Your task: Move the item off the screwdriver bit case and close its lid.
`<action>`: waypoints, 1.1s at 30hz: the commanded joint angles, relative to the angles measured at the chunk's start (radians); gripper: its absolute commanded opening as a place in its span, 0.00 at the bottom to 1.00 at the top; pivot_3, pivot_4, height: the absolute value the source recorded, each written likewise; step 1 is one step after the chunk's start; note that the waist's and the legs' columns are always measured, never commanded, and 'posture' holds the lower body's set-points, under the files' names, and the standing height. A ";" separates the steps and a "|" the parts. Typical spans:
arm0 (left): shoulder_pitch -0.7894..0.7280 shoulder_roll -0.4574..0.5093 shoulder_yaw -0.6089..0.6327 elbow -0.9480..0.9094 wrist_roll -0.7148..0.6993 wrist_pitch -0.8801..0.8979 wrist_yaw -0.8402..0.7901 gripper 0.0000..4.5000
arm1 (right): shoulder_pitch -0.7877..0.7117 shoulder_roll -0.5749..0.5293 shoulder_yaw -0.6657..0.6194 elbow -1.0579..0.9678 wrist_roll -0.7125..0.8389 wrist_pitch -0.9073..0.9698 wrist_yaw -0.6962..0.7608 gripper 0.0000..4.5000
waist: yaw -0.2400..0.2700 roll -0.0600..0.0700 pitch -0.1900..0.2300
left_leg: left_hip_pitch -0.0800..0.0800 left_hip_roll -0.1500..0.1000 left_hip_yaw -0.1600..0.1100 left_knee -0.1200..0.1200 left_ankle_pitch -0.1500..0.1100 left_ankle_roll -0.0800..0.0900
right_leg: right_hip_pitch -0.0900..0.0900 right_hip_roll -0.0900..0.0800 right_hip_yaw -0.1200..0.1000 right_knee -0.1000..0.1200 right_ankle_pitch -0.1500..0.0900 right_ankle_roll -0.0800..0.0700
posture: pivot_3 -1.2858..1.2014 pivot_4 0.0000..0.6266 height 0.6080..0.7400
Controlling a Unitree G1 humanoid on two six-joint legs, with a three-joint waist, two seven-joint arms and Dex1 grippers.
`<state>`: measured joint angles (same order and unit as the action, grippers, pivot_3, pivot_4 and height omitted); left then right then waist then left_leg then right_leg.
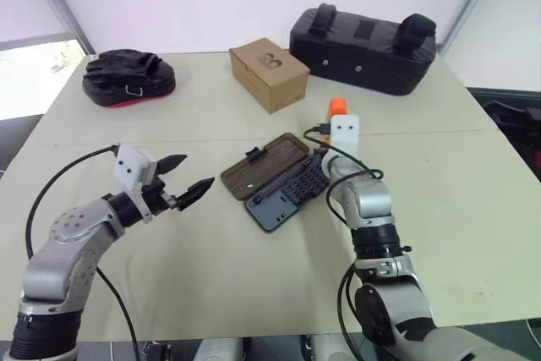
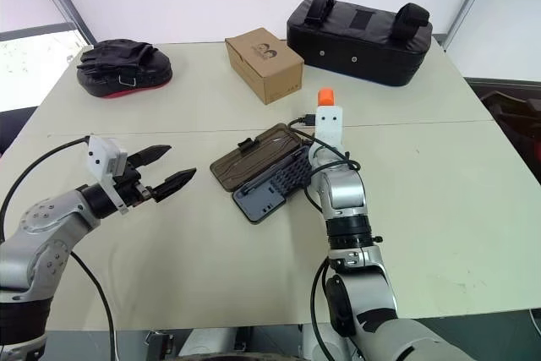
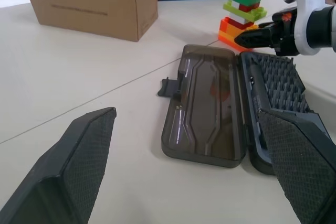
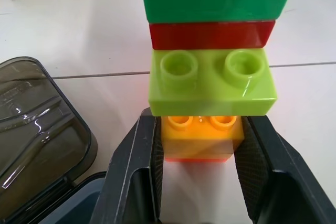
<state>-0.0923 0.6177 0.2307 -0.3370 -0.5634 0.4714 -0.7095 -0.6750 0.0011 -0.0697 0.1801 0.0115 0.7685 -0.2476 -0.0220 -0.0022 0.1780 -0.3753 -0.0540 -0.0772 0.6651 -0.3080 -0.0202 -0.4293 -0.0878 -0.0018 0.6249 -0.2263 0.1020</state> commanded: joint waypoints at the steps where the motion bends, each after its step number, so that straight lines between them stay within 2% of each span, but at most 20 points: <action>1: -0.012 -0.002 0.018 -0.030 -0.004 -0.021 0.007 1.00 | -0.011 -0.006 0.026 -0.029 -0.024 -0.029 0.014 0.28 | -0.001 0.000 0.000 | 0.000 0.000 0.000 0.000 0.000 0.000 | 0.000 0.000 0.000 0.000 0.000 0.000 | 0.52 0.24 1.00; 11: -0.018 0.001 -0.039 -0.067 -0.024 0.004 -0.034 1.00 | -0.029 -0.146 0.016 -0.112 -0.105 -0.086 0.025 0.28 | 0.004 0.001 0.000 | -0.001 0.000 0.000 0.000 0.000 0.000 | 0.000 0.000 0.000 -0.001 0.000 0.000 | 0.52 0.24 1.00; 18: -0.058 -0.027 -0.146 -0.060 -0.004 -0.018 -0.071 1.00 | 0.094 -0.347 -0.087 -0.182 -0.128 -0.063 0.071 0.28 | 0.008 0.001 0.001 | -0.001 -0.001 0.000 0.000 0.000 0.000 | 0.001 0.000 0.000 -0.003 0.000 0.000 | 0.52 0.24 1.00; 22: -0.084 -0.044 -0.183 -0.042 0.006 -0.021 -0.080 1.00 | 0.139 -0.440 -0.187 -0.108 -0.096 -0.099 0.107 0.28 | 0.002 0.002 0.001 | -0.001 -0.001 0.001 0.000 0.000 0.001 | 0.001 0.000 0.000 -0.003 0.000 0.000 | 0.52 0.24 1.00; 28: -0.097 -0.052 -0.196 -0.022 0.015 -0.028 -0.097 1.00 | 0.070 -0.484 -0.353 0.117 0.014 -0.118 0.128 0.28 | -0.002 0.003 0.002 | 0.001 0.000 0.003 0.000 0.000 0.001 | 0.001 0.001 0.001 -0.002 0.000 0.000 | 0.52 0.24 1.00; 33: -0.097 -0.058 -0.191 -0.018 0.020 -0.032 -0.092 1.00 | 0.034 -0.547 -0.380 0.277 0.023 -0.193 0.128 0.28 | 0.005 0.003 0.002 | 0.001 0.001 0.004 0.000 0.000 0.001 | 0.001 0.001 0.001 -0.001 0.000 0.000 | 0.52 0.24 1.00</action>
<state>-0.1769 0.5603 0.0234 -0.3455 -0.5447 0.4620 -0.8025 -0.6117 -0.5090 -0.4301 0.4511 0.0313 0.6223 -0.1164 -0.0167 0.0007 0.1798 -0.3750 -0.0535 -0.0736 0.6649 -0.3081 -0.0193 -0.4277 -0.0876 -0.0003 0.6232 -0.2262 0.1020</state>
